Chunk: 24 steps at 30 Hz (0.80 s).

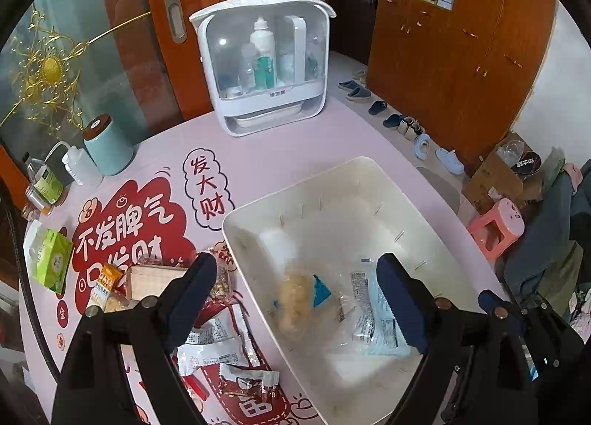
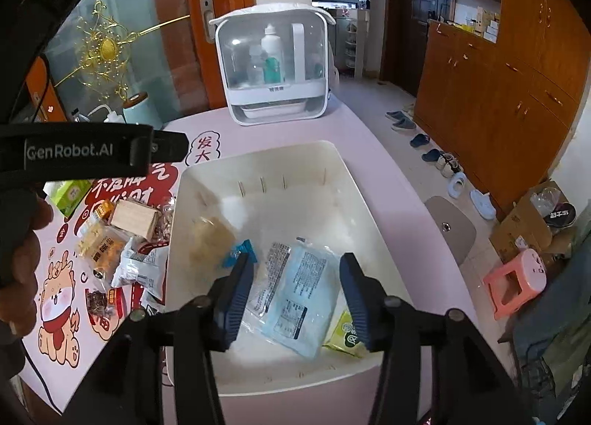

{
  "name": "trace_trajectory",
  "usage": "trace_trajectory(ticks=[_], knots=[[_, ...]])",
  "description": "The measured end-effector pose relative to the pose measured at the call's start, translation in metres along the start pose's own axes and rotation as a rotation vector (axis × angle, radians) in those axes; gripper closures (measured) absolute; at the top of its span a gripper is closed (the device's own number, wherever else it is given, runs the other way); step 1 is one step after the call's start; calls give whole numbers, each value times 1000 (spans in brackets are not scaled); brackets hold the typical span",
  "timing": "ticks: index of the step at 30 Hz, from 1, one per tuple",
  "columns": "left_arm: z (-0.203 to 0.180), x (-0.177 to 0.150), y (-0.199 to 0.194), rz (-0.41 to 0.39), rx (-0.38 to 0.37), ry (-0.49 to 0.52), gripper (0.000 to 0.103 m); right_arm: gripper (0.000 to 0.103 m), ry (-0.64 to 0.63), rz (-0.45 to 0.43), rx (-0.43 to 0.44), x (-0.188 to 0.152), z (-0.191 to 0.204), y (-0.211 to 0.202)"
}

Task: Organize snacks
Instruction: 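Carry both snacks into the white tray and open both grippers, then withdraw both grippers from the tray back over the remaining snacks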

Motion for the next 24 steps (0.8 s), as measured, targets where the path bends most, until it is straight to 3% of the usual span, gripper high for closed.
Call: trace_trajectory(ticks=[8, 14, 16, 24], knots=[[14, -17, -4, 11, 11, -18, 15, 54, -22, 11, -7, -5, 9, 1], [33, -29, -31, -86, 19, -46, 15, 54, -36, 12, -1, -9, 23, -2], [41, -34, -44, -119, 40, -33, 15, 54, -42, 10, 2, -10, 29, -4], [56, -61, -75, -128, 42, 52, 15, 54, -62, -9, 12, -8, 60, -14]])
Point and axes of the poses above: each gripper's, at about its wrist camera, not at the fingertips, and y roughly the way its jaws point, z to its left, x to its top, the point moved 9 cm from there along y, roughly the way its jaws point, and after that the axes turned 6 degrees about y, right-handed, at the moved point
